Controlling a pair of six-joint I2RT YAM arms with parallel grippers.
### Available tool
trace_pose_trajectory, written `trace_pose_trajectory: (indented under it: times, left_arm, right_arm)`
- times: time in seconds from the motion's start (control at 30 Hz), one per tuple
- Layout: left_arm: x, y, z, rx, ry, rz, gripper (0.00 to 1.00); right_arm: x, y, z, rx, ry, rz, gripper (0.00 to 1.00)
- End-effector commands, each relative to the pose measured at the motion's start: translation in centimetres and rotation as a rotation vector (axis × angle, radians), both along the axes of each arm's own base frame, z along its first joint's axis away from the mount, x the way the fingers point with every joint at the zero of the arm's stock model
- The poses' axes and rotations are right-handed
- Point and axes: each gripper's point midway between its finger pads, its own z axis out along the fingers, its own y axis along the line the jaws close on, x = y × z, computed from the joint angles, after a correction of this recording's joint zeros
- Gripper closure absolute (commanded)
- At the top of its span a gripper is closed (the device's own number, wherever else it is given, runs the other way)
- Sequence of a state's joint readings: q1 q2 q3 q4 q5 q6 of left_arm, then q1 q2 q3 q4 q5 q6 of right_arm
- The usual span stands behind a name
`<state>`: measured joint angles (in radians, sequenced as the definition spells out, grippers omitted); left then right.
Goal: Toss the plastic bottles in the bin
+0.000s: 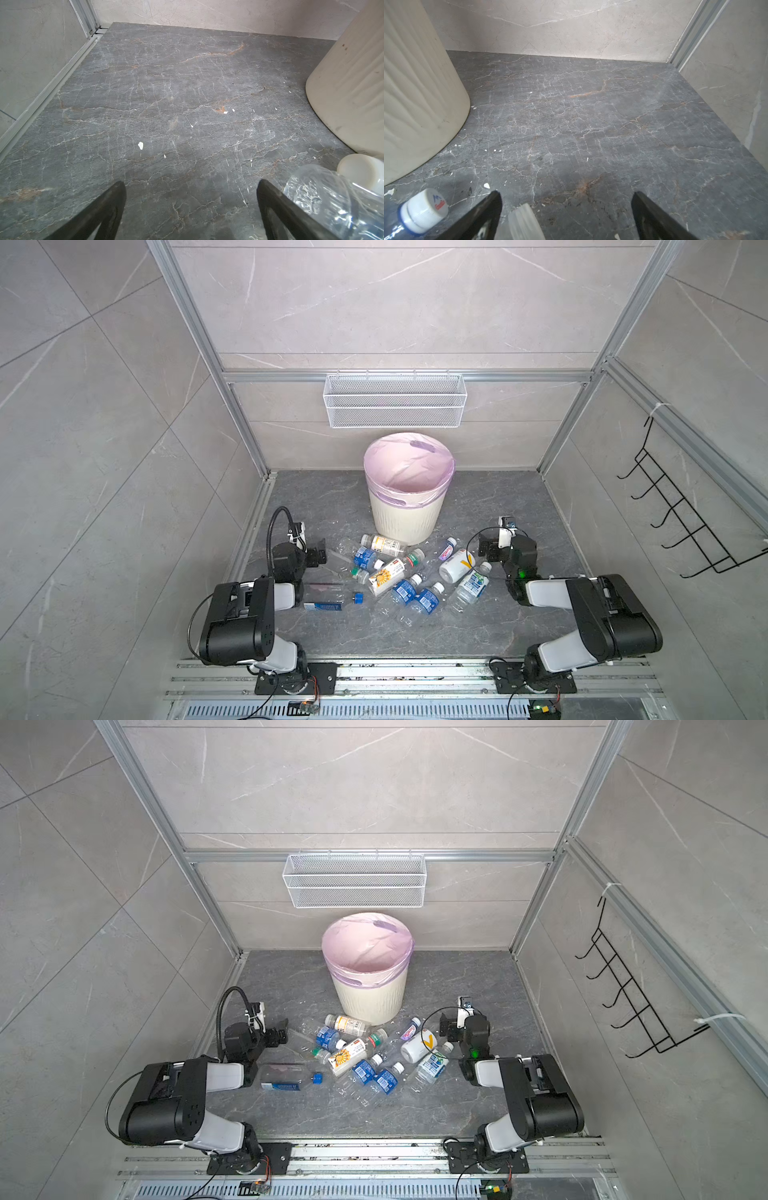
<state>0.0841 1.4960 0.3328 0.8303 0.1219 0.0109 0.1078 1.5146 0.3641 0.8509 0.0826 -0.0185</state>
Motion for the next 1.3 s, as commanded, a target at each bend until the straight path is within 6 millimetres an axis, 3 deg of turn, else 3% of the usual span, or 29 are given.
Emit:
trace_pose_trajectory:
  times: [0.0,1.03,1.27]
  left_arm:
    - [0.9,0.4,1.3,0.009,-0.041,0.012,0.00]
    - [1.1,0.6,1.5,0.007,-0.030,0.024,0.00]
    - [1.6,1.3,3.6,-0.004,0.026,0.058,0.00]
  right_arm:
    - [0.1,-0.3,0.3,0.010,-0.014,-0.019,0.01]
    - [0.1,-0.2,0.5,0.012,-0.019,-0.016,0.01]
    - [0.8,-1.9,2.9,-0.006,0.052,-0.125,0.01]
